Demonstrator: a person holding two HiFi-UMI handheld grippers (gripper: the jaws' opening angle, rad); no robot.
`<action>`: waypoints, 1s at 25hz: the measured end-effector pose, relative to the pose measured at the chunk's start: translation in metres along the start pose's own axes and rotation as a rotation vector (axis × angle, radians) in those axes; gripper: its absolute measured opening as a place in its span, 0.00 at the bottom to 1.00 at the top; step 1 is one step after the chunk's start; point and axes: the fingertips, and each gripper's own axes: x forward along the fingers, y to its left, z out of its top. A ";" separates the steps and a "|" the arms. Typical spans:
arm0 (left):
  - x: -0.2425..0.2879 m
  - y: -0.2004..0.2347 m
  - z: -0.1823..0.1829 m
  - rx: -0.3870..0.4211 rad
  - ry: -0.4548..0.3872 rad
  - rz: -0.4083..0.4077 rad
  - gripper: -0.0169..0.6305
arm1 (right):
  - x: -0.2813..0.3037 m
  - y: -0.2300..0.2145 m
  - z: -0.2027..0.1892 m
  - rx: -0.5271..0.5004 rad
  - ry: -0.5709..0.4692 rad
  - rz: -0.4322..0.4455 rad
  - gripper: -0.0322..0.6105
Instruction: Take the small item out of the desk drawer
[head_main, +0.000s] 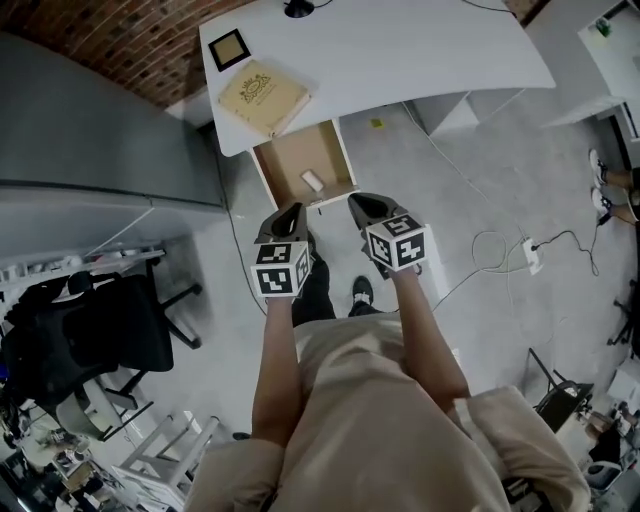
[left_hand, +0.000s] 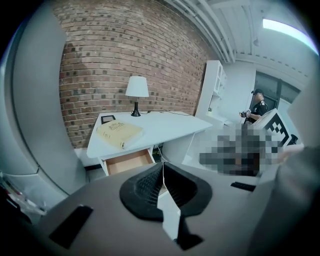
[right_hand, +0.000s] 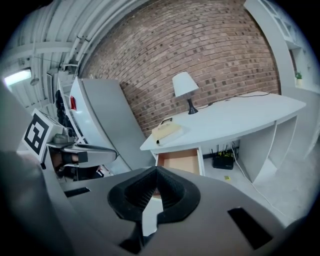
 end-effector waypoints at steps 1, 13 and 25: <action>0.005 0.009 0.004 -0.008 0.002 -0.006 0.05 | 0.006 -0.002 0.006 0.000 0.003 -0.015 0.09; 0.048 0.140 0.030 -0.084 0.055 -0.062 0.06 | 0.115 0.003 0.065 0.044 0.027 -0.128 0.09; 0.106 0.216 0.011 -0.130 0.118 -0.132 0.06 | 0.189 -0.021 0.046 0.025 0.118 -0.197 0.09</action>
